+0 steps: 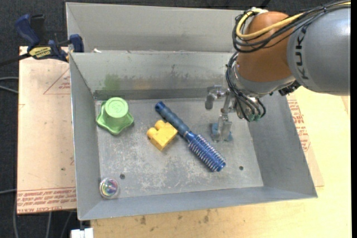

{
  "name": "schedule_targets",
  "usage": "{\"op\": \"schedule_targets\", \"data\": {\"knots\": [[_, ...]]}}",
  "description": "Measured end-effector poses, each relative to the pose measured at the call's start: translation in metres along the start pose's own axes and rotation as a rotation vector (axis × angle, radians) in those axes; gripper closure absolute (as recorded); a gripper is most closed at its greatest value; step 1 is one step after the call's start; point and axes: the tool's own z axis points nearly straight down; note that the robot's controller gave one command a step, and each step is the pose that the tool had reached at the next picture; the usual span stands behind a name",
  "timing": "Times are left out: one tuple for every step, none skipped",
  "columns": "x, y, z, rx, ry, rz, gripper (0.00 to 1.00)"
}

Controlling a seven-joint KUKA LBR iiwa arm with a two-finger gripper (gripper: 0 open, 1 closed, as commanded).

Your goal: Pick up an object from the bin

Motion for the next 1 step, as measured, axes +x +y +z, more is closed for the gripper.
{"op": "schedule_targets", "data": {"knots": [[0.0627,-0.012,0.0841,0.0,0.009,0.087,0.0]]}}
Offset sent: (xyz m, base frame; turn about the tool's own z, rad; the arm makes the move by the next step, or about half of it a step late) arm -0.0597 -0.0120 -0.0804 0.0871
